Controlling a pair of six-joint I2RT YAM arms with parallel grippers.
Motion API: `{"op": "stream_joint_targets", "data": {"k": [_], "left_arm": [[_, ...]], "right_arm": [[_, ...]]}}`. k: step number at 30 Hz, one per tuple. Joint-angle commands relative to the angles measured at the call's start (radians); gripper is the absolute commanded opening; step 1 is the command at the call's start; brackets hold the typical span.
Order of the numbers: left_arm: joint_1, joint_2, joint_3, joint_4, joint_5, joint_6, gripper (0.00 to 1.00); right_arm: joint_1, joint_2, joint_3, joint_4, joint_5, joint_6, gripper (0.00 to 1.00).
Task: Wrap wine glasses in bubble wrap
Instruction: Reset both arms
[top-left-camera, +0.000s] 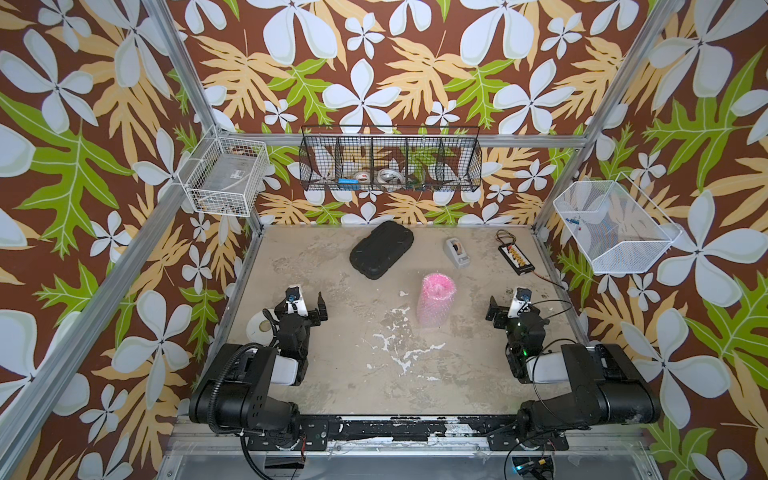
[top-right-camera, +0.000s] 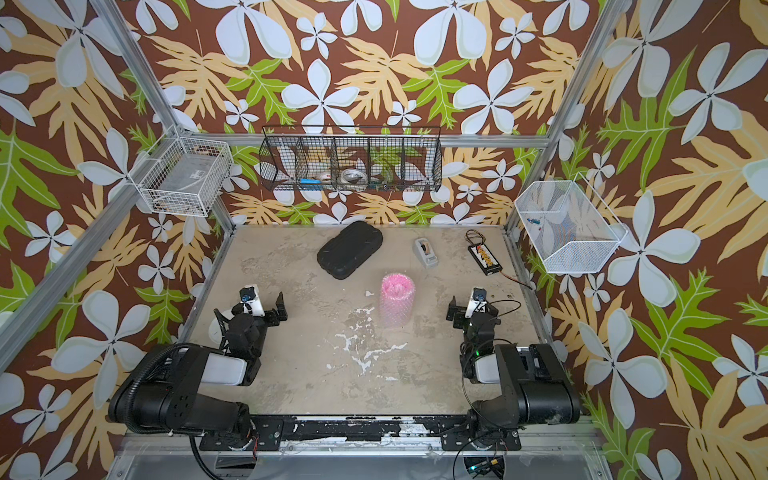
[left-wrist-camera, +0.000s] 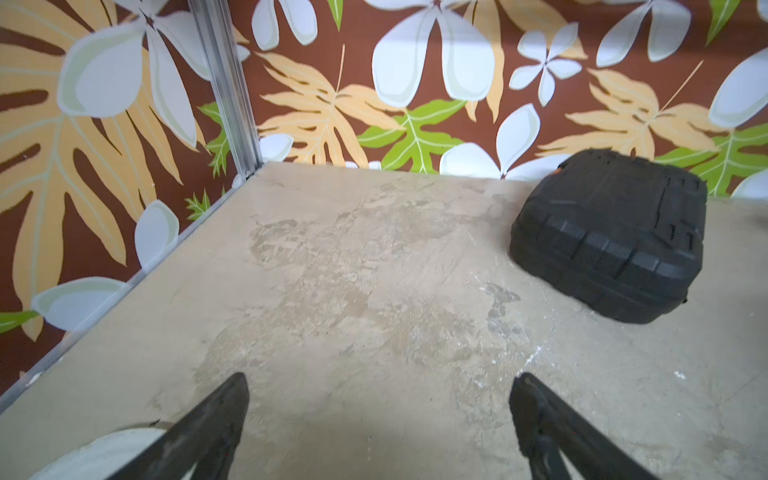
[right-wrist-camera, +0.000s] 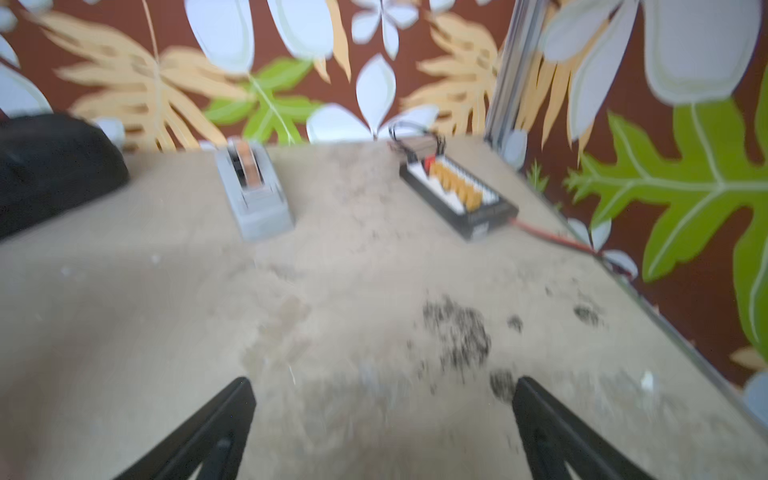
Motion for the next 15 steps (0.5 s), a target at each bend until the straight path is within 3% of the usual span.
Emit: {"op": "stream_joint_targets", "data": {"k": [1, 15], "left_arm": [[0.004, -0.008, 0.005, 0.042, -0.005, -0.014, 1.00], [0.011, -0.001, 0.000, 0.065, 0.039, -0.006, 1.00]], "right_arm": [[0.001, -0.002, 0.004, 0.050, -0.028, -0.009, 1.00], [0.001, -0.007, 0.007, 0.037, -0.027, -0.009, 1.00]]}}
